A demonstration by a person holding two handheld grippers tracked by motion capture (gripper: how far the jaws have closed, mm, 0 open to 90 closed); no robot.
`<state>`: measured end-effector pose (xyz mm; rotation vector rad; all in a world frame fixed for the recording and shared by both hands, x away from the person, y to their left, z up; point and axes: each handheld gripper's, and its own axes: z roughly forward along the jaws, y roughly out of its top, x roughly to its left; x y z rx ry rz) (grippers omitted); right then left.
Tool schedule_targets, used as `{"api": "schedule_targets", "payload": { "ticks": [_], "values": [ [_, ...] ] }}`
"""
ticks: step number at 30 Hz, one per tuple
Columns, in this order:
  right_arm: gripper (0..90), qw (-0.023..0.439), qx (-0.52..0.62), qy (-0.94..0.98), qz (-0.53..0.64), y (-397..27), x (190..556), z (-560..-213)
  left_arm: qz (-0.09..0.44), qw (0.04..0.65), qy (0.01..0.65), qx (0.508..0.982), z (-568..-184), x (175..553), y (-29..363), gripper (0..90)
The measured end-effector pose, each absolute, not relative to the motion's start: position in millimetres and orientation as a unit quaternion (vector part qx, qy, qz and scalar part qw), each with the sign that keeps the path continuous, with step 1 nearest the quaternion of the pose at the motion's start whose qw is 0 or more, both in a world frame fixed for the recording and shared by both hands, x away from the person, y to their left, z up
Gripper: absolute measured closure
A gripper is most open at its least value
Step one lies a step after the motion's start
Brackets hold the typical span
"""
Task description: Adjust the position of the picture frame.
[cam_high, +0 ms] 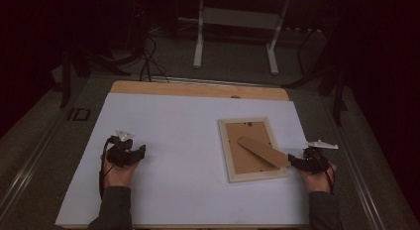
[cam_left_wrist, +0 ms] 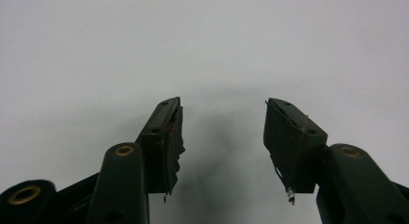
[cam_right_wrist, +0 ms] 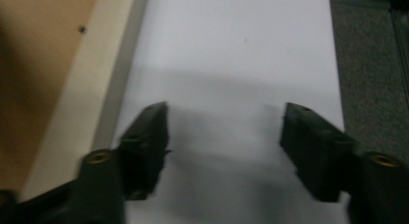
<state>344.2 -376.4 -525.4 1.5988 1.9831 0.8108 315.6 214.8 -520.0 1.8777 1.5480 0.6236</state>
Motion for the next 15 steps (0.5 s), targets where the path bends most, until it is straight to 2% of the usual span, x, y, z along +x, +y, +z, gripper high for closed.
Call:
{"api": "schedule_targets", "payload": {
  "ticks": [2, 4, 10, 15],
  "values": [
    [50.2, 0.230, 0.574, 0.721, 0.311, -377, 342, -521, 0.225, 0.312, 0.582, 0.716, -521, 315, 215, 48.7],
    [55.5, 0.226, 0.570, 0.722, 0.321, -378, 340, -519, 0.225, 0.316, 0.578, 0.718, -521, 314, 214, 48.8],
    [60.1, 0.213, 0.558, 0.729, 0.334, -376, 336, -519, 0.250, 0.317, 0.549, 0.732, -522, 311, 206, 51.8],
    [64.4, 0.211, 0.552, 0.735, 0.333, -373, 334, -519, 0.247, 0.316, 0.543, 0.738, -524, 312, 204, 53.2]
  ]
}}
